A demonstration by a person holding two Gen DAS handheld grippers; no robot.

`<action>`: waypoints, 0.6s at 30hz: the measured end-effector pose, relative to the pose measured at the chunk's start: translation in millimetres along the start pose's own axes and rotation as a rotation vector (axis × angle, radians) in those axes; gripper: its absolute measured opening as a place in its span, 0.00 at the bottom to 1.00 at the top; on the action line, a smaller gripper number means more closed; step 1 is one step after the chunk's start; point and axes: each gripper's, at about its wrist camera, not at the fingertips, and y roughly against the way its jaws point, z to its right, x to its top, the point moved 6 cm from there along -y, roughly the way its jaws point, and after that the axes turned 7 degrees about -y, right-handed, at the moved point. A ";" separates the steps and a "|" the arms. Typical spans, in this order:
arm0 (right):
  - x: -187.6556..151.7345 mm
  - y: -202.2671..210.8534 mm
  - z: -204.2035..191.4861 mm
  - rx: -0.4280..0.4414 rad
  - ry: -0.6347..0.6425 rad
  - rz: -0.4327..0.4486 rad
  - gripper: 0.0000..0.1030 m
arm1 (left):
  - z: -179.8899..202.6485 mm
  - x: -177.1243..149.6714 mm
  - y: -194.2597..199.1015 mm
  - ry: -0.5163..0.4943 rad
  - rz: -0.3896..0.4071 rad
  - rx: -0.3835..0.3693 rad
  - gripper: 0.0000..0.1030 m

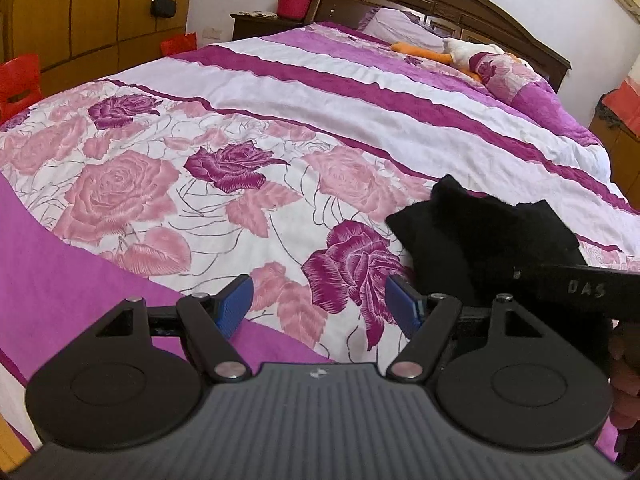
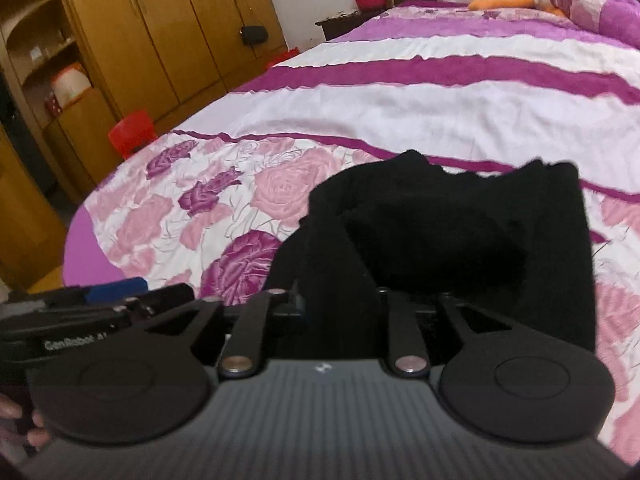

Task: Fold small clothes

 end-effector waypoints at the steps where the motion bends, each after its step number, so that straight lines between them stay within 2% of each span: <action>1: 0.4 2.7 -1.3 0.016 -0.016 0.011 0.33 | 0.5 0.1 0.3 -0.001 0.002 -0.005 0.75; 3: 0.8 14.7 -3.0 0.061 -0.043 0.019 0.44 | 3.0 1.1 1.2 -0.005 0.007 -0.014 0.75; 8: 3.8 47.5 -9.1 0.176 -0.070 0.046 0.46 | 14.4 6.0 10.0 -0.015 0.029 -0.038 0.75; 10: 4.6 60.9 -8.9 0.195 -0.062 0.068 0.46 | 20.8 8.5 15.8 -0.019 0.042 -0.048 0.75; 14: 6.2 87.2 2.9 0.192 -0.066 0.107 0.46 | 38.7 16.6 28.5 -0.051 0.075 -0.079 0.75; 18: 6.2 103.5 28.7 0.083 -0.054 0.163 0.46 | 63.5 29.2 35.0 -0.110 0.095 -0.112 0.75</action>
